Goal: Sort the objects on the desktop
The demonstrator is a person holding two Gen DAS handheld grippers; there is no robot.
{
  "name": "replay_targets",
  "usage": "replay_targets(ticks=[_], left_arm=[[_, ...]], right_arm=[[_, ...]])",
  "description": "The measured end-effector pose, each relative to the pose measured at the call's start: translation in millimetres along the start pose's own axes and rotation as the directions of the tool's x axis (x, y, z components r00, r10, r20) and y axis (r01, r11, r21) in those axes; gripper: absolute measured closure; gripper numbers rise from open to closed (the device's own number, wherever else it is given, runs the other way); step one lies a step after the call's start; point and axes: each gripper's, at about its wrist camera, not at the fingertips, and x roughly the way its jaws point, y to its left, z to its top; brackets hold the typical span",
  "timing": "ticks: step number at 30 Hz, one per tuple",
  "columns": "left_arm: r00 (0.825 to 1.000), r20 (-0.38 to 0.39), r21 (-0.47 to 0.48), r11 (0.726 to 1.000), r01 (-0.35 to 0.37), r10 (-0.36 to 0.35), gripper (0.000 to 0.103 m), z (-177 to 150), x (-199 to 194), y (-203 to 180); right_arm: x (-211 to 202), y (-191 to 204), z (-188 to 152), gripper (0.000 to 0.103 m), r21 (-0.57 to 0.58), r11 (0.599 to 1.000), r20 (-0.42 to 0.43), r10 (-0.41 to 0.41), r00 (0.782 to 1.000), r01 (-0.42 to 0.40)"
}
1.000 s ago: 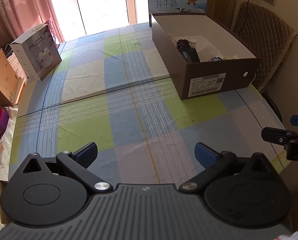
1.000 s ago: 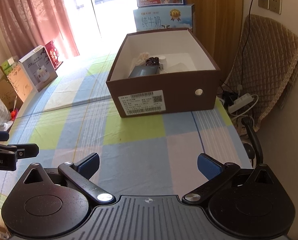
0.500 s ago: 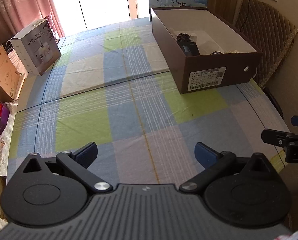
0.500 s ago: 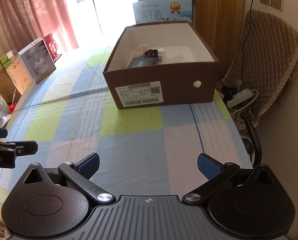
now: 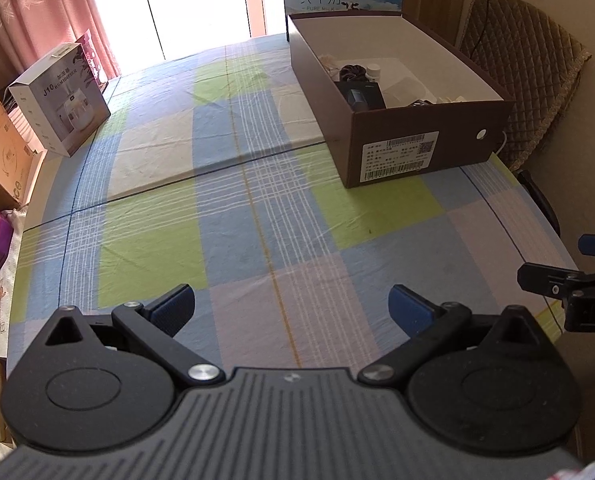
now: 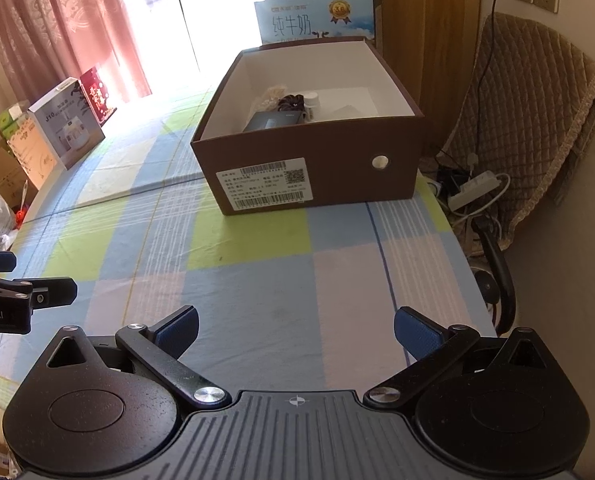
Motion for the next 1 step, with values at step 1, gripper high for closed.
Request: replay_targets(ticks=[1], left_arm=[[1.000,0.002,0.003,1.000,-0.001,0.001,0.001,0.7,0.0,-1.7]], right_arm=[[0.6,-0.7,0.8,0.002,0.000,1.000,0.001,0.002,1.000,-0.002]])
